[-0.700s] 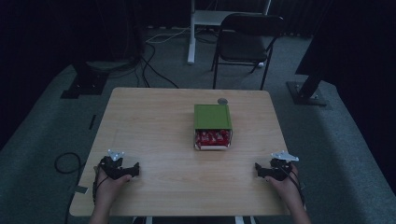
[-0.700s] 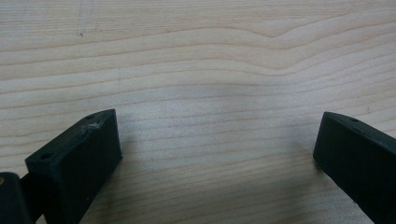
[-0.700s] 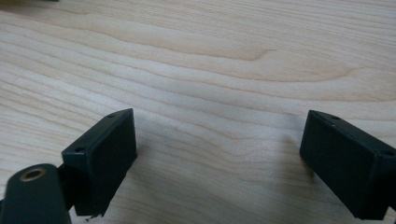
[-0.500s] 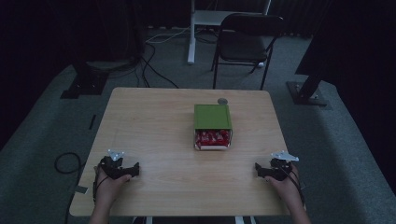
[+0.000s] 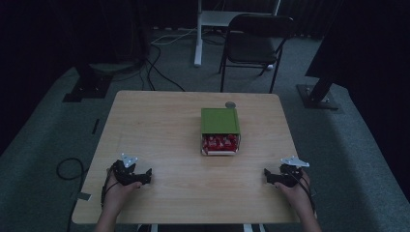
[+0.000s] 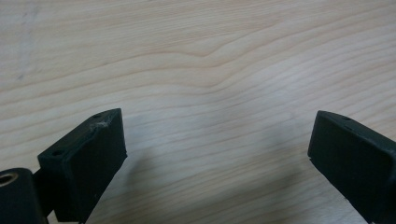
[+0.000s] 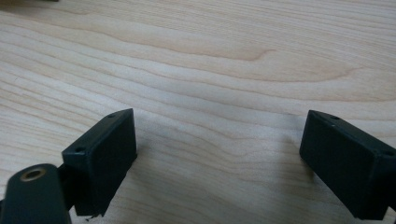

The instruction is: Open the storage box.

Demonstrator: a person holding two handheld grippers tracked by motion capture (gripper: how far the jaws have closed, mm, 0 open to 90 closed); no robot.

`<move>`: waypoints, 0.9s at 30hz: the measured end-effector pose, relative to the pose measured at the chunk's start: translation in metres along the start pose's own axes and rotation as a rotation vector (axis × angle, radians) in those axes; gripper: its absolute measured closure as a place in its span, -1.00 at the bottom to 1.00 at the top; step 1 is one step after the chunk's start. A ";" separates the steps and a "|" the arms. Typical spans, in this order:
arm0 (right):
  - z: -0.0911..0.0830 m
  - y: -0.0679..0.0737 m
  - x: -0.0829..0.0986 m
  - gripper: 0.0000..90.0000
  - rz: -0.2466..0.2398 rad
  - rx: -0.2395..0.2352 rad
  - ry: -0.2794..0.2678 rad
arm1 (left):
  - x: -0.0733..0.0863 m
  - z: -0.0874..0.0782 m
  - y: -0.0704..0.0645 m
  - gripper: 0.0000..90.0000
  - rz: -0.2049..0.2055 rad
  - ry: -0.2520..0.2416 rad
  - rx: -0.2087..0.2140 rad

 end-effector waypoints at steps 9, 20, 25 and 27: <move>0.000 0.000 0.000 -0.77 0.000 0.000 0.000 | -0.008 0.005 -0.026 -0.88 0.094 -0.012 0.035; 0.000 0.000 0.000 -0.77 0.000 0.000 0.000 | -0.020 0.005 -0.050 -0.89 0.195 -0.024 0.062; 0.000 0.000 0.000 -0.77 0.000 0.000 0.000 | -0.027 0.005 -0.062 -0.89 0.268 -0.048 0.068; 0.000 0.000 0.000 -0.77 0.000 0.000 0.000 | -0.030 0.005 -0.067 -0.89 0.289 -0.051 0.075</move>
Point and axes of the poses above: each handheld gripper's, and its own axes: z roughly forward along the jaws, x roughly out of its underside, y roughly to its left, the point moved 6 cm from there along z, roughly forward along the jaws, and after that the axes turned 1 degree about -z, right-handed, at the moved point
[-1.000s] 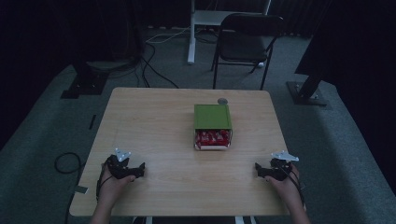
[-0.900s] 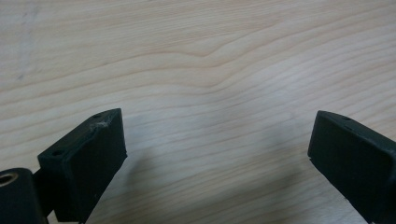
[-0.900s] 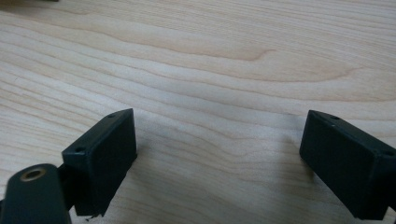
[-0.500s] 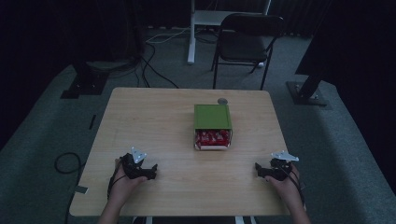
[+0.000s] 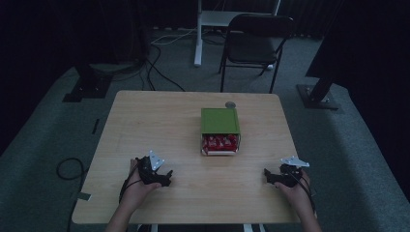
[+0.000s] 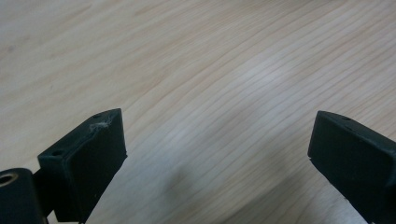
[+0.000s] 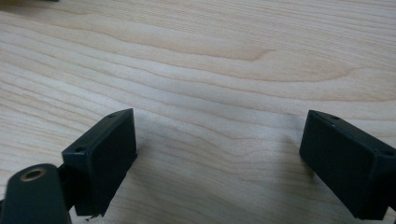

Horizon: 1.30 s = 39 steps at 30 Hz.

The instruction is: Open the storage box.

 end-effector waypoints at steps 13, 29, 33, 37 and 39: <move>0.000 0.000 0.000 -0.77 0.003 0.000 -0.001 | -0.023 0.003 -0.019 -0.89 0.107 -0.019 0.002; 0.000 0.000 0.000 -0.77 0.002 0.000 0.000 | -0.059 0.001 -0.051 -0.89 0.306 -0.063 -0.013; 0.000 0.000 0.000 -0.77 0.002 0.000 0.000 | -0.065 0.003 -0.059 -0.88 0.362 -0.060 -0.018; 0.000 0.000 0.000 -0.77 0.002 0.000 0.000 | -0.074 0.004 -0.068 -0.88 0.396 -0.072 -0.008; 0.000 0.000 0.000 -0.77 0.002 -0.001 0.000 | -0.078 0.004 -0.073 -0.88 0.423 -0.075 -0.010</move>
Point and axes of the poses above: each handheld gripper's, and its own axes: z roughly forward along the jaws, x roughly out of its underside, y roughly to its left, the point moved 6 cm from there along z, roughly forward along the jaws, and after that the axes turned 1 degree about -z, right-handed, at the moved point
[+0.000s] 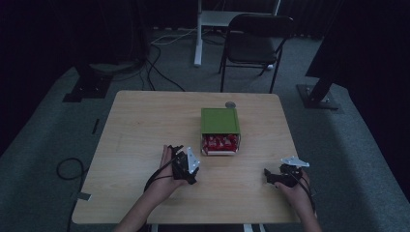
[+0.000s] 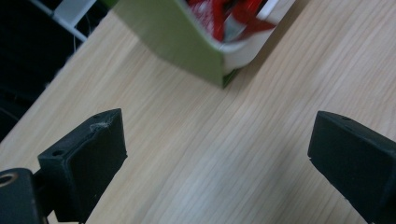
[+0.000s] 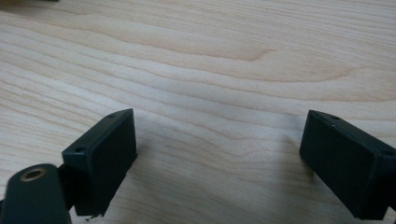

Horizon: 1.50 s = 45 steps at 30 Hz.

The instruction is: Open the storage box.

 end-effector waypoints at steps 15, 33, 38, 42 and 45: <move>0.000 0.000 0.000 -0.77 0.000 0.000 0.000 | -0.038 0.002 -0.023 -0.89 0.171 -0.047 -0.009; 0.000 0.000 0.000 -0.77 -0.004 -0.004 0.000 | -0.055 0.026 -0.051 -0.83 0.390 0.011 0.028; 0.000 0.000 0.000 -0.77 -0.004 -0.005 0.000 | -0.056 0.031 -0.055 -0.72 0.414 0.014 0.036; 0.000 0.000 0.000 -0.77 -0.004 -0.005 -0.001 | -0.057 0.035 -0.054 -0.66 0.441 0.023 0.033; 0.000 0.000 0.000 -0.77 -0.004 -0.005 0.000 | -0.057 0.038 -0.054 -0.64 0.450 0.031 0.043</move>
Point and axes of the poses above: each handheld gripper's, and its own axes: z roughly forward along the jaws, x roughly out of its underside, y roughly to its left, the point moved 6 cm from there along z, roughly forward along the jaws, and after that the axes turned 1 degree about -z, right-handed, at the moved point
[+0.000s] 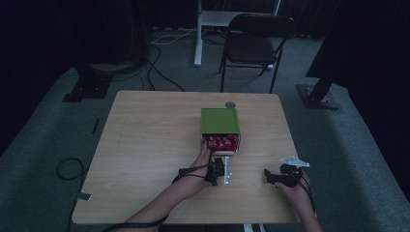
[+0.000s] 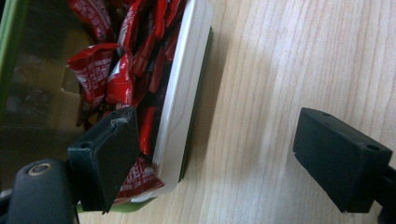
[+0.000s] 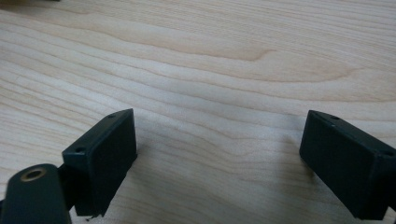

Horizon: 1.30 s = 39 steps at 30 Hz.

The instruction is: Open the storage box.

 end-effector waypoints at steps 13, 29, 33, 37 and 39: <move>0.000 0.000 0.000 -0.77 0.002 -0.001 -0.001 | 0.000 0.010 -0.002 -0.57 0.035 0.004 0.027; 0.000 0.000 0.000 -0.77 0.001 0.000 0.000 | 0.006 0.021 0.005 0.03 0.116 0.001 -0.085; 0.000 0.000 0.000 -0.77 0.001 0.000 0.000 | 0.007 0.022 0.004 0.07 0.150 0.020 -0.115; 0.000 0.000 0.000 -0.77 0.001 0.000 0.000 | 0.006 0.022 0.005 0.20 0.176 0.031 -0.149; 0.000 0.000 0.000 -0.76 0.001 0.000 0.000 | 0.006 0.022 0.006 0.27 0.181 0.045 -0.153</move>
Point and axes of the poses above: each handheld gripper's, and its own axes: z roughly forward along the jaws, x roughly out of its underside, y roughly to its left, the point moved 6 cm from there along z, roughly forward along the jaws, and after that the axes turned 1 degree about -z, right-handed, at the moved point
